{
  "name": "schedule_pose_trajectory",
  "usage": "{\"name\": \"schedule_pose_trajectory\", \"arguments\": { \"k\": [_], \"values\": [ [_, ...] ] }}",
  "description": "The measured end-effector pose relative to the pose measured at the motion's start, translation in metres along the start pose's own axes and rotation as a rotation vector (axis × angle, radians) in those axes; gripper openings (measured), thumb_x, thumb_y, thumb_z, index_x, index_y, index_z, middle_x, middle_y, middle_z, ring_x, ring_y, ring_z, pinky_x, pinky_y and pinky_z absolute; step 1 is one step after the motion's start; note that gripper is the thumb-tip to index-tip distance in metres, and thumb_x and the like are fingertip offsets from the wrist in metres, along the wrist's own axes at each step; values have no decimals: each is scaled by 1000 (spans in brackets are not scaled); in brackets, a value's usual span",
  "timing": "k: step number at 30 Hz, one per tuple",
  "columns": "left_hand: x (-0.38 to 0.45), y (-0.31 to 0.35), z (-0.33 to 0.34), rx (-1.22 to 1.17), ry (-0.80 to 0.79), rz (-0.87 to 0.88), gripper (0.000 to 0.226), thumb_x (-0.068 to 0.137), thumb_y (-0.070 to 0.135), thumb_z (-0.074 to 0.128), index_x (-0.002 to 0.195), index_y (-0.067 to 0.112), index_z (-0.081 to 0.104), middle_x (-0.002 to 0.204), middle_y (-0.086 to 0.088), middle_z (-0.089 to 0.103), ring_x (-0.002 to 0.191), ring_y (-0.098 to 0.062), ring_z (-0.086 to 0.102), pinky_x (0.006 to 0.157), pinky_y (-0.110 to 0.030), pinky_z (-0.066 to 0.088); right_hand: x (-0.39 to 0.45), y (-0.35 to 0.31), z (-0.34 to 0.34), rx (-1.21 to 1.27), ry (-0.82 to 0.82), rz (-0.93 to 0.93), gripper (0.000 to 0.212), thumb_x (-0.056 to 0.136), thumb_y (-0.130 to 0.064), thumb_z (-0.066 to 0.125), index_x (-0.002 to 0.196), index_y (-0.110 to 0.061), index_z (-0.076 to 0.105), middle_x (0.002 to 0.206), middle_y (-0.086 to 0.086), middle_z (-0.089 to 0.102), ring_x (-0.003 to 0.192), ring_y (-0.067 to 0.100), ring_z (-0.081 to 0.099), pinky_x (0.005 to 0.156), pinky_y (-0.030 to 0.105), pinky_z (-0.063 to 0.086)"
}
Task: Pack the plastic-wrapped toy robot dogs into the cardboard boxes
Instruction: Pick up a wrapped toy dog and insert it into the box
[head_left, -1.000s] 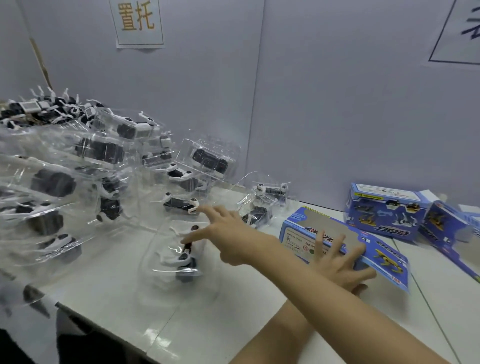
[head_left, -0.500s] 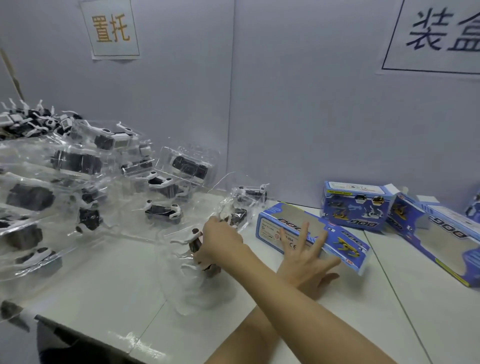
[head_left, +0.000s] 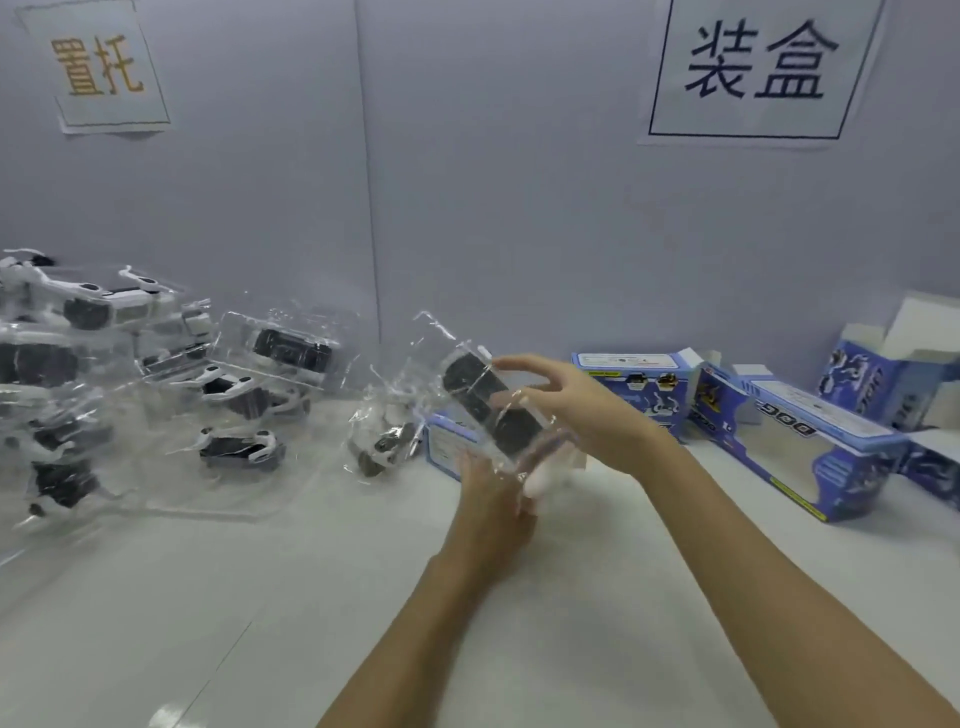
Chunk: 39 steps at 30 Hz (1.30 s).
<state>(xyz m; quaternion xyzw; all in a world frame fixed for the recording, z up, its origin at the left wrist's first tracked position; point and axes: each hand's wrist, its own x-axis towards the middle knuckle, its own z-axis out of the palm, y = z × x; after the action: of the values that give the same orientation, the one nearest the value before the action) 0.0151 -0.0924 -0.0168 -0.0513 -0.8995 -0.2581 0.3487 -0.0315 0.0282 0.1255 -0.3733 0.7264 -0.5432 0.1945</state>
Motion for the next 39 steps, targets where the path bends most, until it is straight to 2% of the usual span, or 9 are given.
{"name": "schedule_pose_trajectory", "arguments": {
  "k": [3, 7, 10, 14, 17, 22, 29, 35, 39],
  "values": [
    [3, -10, 3, 6, -8, -30, 43, 81, 1, 72, 124, 8, 70, 137, -8, 63, 138, -40, 46, 109, -52, 34, -25, 21, -40, 205, -76, -50, 41, 89, -23, 79, 127, -38, 71, 119, 1, 77, 115, 28, 71, 99, 44, 57],
    [3, -11, -5, -214, -36, -239, 52, 75, -4, 58, 126, 3, 62, 129, 2, 54, 133, -34, 44, 105, -33, 36, -53, 56, -75, 188, -146, -14, 43, 88, -30, 79, 128, -45, 71, 130, -6, 72, 119, 10, 69, 94, 26, 58],
    [3, -4, -20, -344, -28, -289, 67, 75, 7, 62, 142, 6, 56, 150, 0, 51, 142, -27, 42, 115, -36, 38, -60, 76, -84, -27, -196, 48, 57, 89, -30, 79, 135, -56, 60, 137, -11, 68, 126, 5, 63, 100, 21, 52],
    [-4, 1, -39, -388, -111, -128, 88, 74, 17, 57, 160, 23, 38, 164, 17, 37, 149, -13, 35, 120, -37, 34, -56, 93, -81, -185, -159, 134, 64, 82, -34, 84, 135, -59, 59, 138, 6, 64, 113, 14, 66, 108, 36, 49],
    [-4, -3, -46, -324, -164, -87, 88, 76, 37, 56, 160, 26, 33, 160, 21, 40, 148, -14, 35, 123, -31, 29, -51, 94, -81, -206, -160, 146, 62, 87, -27, 84, 135, -58, 61, 140, 6, 63, 125, 22, 61, 115, 39, 46],
    [-6, -22, -46, -205, -235, -31, 102, 75, -8, 59, 162, 37, 30, 164, 27, 32, 148, -12, 34, 122, -30, 31, -47, 87, -95, -332, -227, 202, 63, 83, -30, 87, 130, -62, 62, 131, 2, 66, 115, 16, 64, 105, 30, 50],
    [-3, -24, -37, -112, -284, 42, 107, 76, -14, 55, 165, 35, 21, 161, 32, 31, 150, -8, 26, 120, -13, 20, -42, 93, -99, -421, -180, 258, 61, 76, -41, 89, 124, -67, 62, 122, -2, 69, 101, 9, 70, 100, 31, 55],
    [-3, -13, -29, -102, -294, 65, 107, 79, -15, 54, 166, 35, 15, 160, 32, 32, 152, -11, 21, 124, -25, 21, -35, 101, -95, -468, -8, 254, 63, 79, -31, 88, 132, -50, 60, 125, 2, 68, 111, 18, 68, 102, 42, 56],
    [-2, -12, -27, -100, -313, 62, 104, 80, -11, 52, 166, 32, 12, 160, 29, 35, 153, -16, 21, 126, -40, 26, -32, 106, -87, -503, 100, 308, 67, 79, -31, 89, 130, -33, 45, 116, 4, 64, 100, 17, 67, 83, 32, 59]
  ]
}}
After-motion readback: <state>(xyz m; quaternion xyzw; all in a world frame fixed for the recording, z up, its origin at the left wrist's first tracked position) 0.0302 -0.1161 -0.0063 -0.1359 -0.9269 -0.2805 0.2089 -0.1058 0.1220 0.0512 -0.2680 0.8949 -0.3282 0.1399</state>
